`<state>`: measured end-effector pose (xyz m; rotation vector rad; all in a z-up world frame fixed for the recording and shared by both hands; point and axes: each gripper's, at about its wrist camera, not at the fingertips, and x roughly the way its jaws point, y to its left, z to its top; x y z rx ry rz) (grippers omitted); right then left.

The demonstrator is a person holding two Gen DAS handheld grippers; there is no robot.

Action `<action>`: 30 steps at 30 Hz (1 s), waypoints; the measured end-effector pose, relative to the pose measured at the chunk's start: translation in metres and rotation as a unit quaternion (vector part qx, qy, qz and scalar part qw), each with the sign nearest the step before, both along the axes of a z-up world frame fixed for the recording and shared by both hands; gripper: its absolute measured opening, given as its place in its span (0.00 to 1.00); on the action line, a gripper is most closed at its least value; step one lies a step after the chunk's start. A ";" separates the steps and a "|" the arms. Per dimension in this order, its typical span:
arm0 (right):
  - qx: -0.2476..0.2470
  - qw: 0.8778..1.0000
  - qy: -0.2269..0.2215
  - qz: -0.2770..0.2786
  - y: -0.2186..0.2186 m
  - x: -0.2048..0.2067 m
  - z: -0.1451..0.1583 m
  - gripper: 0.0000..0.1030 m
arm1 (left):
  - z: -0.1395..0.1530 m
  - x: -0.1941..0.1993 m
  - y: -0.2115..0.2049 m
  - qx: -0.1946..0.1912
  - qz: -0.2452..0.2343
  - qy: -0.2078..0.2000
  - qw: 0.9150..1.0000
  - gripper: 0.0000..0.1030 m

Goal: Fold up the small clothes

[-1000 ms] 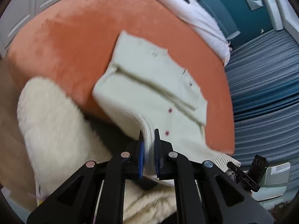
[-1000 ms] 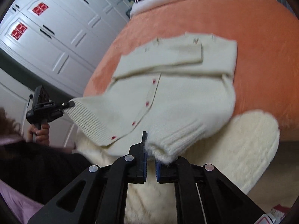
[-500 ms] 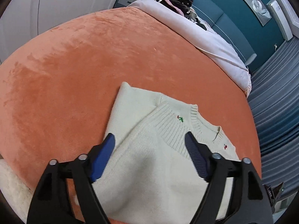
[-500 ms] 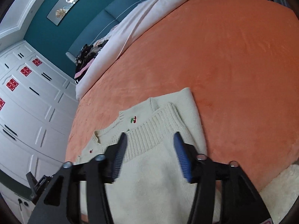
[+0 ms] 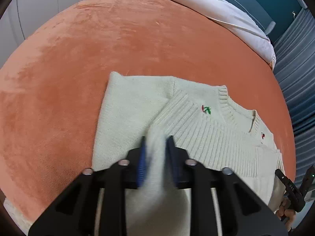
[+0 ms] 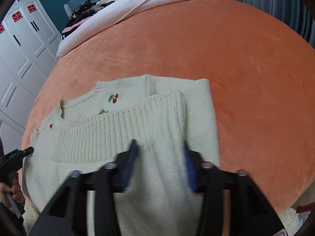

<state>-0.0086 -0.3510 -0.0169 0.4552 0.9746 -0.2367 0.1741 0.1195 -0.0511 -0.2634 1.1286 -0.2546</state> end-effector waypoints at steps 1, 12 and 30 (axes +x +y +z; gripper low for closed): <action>0.020 1.000 -0.015 0.001 -0.001 -0.003 0.006 0.09 | 0.008 -0.003 0.003 -0.013 0.002 -0.009 1.000 0.11; 0.044 0.989 -0.134 -0.035 -0.053 0.026 0.060 0.07 | 0.049 0.053 0.001 -0.031 0.023 -0.044 0.998 0.11; 0.059 0.990 -0.083 0.100 0.086 0.008 0.036 0.18 | 0.037 -0.062 -0.036 -0.036 -0.007 -0.033 0.999 0.45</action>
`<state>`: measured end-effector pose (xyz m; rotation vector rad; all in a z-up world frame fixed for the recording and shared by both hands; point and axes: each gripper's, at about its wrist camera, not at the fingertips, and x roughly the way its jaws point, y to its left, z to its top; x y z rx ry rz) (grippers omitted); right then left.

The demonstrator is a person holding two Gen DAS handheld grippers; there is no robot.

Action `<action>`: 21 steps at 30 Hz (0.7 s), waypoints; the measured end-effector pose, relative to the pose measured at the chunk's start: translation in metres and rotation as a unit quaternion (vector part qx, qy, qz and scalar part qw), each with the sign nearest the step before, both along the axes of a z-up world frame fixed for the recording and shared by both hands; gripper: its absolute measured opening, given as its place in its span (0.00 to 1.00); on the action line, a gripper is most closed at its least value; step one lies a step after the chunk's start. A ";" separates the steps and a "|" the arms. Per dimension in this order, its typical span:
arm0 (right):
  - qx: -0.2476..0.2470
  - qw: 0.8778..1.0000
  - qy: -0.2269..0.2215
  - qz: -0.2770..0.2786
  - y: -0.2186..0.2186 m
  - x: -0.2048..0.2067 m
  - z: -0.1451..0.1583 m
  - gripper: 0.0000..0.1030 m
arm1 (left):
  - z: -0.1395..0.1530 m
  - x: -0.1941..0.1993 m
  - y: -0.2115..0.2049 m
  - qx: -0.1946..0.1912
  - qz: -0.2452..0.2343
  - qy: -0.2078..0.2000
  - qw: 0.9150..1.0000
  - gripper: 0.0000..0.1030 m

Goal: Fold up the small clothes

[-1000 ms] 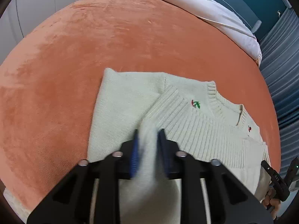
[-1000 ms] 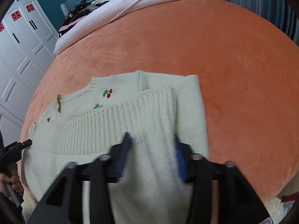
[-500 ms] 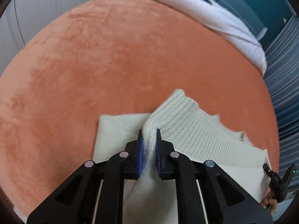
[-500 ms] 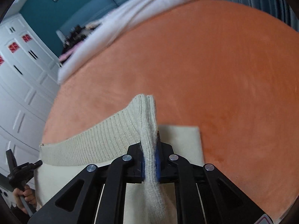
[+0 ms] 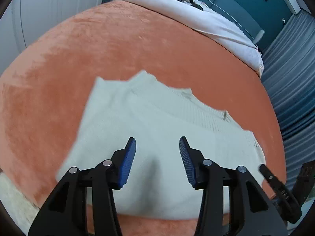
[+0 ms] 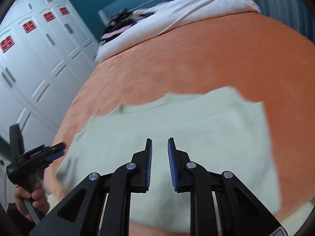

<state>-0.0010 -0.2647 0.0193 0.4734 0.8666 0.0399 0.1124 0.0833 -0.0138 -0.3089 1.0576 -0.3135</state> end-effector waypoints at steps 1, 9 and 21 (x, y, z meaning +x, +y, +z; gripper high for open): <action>0.020 0.999 0.011 0.033 0.023 0.002 -0.009 0.18 | -0.008 -0.009 -0.012 -0.001 -0.019 0.012 1.000 0.45; -0.010 0.996 0.081 0.036 0.018 -0.024 -0.066 0.00 | -0.044 -0.030 0.021 0.047 0.002 0.046 0.998 0.35; -0.019 0.984 0.058 -0.170 -0.105 -0.128 -0.040 0.65 | -0.020 -0.059 0.093 -0.022 0.153 0.006 0.988 0.91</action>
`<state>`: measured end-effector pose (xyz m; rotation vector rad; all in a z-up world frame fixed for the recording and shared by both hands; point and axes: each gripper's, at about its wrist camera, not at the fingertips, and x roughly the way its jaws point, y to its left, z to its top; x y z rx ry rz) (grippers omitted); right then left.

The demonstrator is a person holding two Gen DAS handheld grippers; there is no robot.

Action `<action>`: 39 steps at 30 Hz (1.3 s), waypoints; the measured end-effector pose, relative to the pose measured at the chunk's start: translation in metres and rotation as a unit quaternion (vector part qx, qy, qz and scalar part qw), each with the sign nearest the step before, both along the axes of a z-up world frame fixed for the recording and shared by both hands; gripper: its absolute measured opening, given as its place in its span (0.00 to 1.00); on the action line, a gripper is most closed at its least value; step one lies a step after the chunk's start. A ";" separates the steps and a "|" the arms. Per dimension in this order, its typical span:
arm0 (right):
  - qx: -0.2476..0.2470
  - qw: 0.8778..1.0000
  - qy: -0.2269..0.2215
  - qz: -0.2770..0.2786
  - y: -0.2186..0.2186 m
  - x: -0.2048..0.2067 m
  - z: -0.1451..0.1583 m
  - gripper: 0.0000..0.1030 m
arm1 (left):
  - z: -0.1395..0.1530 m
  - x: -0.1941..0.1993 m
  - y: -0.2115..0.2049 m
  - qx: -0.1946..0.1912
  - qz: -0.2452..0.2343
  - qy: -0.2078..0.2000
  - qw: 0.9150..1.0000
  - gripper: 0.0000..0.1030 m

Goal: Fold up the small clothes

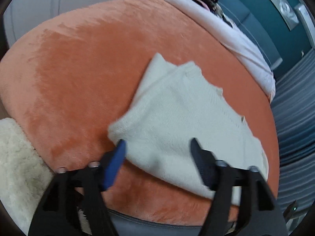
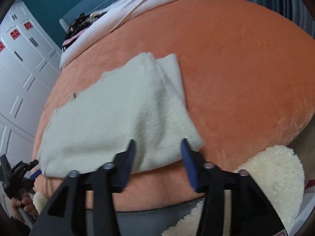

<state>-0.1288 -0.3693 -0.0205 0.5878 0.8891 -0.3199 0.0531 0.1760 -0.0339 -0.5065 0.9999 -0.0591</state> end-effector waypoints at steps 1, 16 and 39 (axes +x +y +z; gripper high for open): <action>0.000 1.000 -0.002 -0.017 -0.003 -0.002 0.000 0.73 | 0.002 -0.003 0.004 0.018 0.031 -0.003 0.999 0.94; 0.125 0.989 -0.075 0.007 -0.021 0.016 0.041 0.13 | 0.017 -0.008 0.013 -0.062 -0.014 0.049 0.997 0.12; 0.032 0.998 0.034 0.040 -0.034 0.099 0.004 0.10 | -0.012 0.065 -0.022 0.014 -0.034 0.052 0.998 0.27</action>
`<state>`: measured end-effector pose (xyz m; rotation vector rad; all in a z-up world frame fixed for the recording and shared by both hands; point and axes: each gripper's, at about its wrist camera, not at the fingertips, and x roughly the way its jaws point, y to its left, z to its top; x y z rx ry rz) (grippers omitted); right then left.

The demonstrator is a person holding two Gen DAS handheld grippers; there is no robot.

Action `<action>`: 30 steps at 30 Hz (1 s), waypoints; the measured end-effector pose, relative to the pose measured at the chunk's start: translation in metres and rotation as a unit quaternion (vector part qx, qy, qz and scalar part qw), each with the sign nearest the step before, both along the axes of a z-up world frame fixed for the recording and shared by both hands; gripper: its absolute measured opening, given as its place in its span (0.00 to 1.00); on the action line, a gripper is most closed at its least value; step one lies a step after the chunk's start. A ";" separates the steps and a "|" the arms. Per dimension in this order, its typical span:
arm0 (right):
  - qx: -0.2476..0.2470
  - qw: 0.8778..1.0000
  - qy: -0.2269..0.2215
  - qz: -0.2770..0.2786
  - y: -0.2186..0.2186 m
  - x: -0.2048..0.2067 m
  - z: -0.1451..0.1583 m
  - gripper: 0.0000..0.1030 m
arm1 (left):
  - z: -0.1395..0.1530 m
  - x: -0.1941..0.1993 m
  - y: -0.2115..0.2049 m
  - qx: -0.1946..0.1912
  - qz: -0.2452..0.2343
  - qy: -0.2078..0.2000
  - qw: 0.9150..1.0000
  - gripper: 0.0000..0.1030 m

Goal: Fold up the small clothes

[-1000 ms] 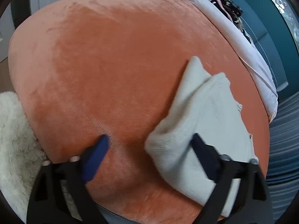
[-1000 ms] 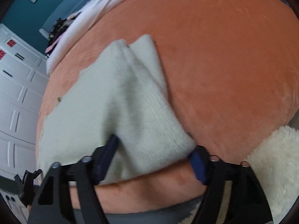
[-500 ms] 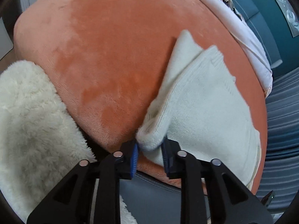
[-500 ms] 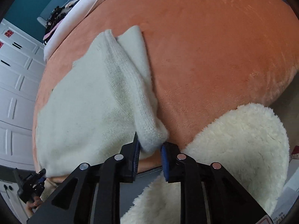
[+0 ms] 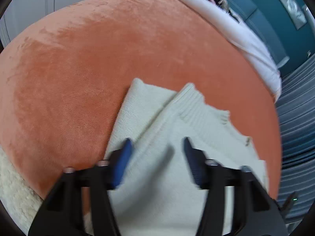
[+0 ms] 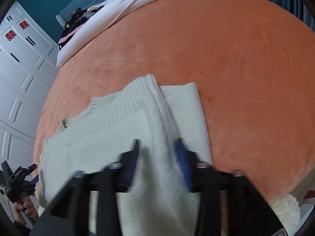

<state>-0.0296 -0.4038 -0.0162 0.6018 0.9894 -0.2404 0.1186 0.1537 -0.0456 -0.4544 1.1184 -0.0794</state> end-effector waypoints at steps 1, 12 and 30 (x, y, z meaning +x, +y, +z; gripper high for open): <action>0.011 1.000 -0.025 -0.007 -0.001 -0.006 0.007 0.09 | -0.001 0.002 -0.001 0.006 -0.002 -0.001 1.000 0.22; 0.016 0.998 -0.009 -0.067 -0.021 -0.016 -0.010 0.20 | -0.017 0.009 -0.005 0.072 -0.025 -0.002 0.997 0.17; -0.036 0.994 -0.039 0.097 0.111 0.018 0.044 0.21 | -0.020 0.008 -0.016 0.108 -0.039 -0.013 0.993 0.18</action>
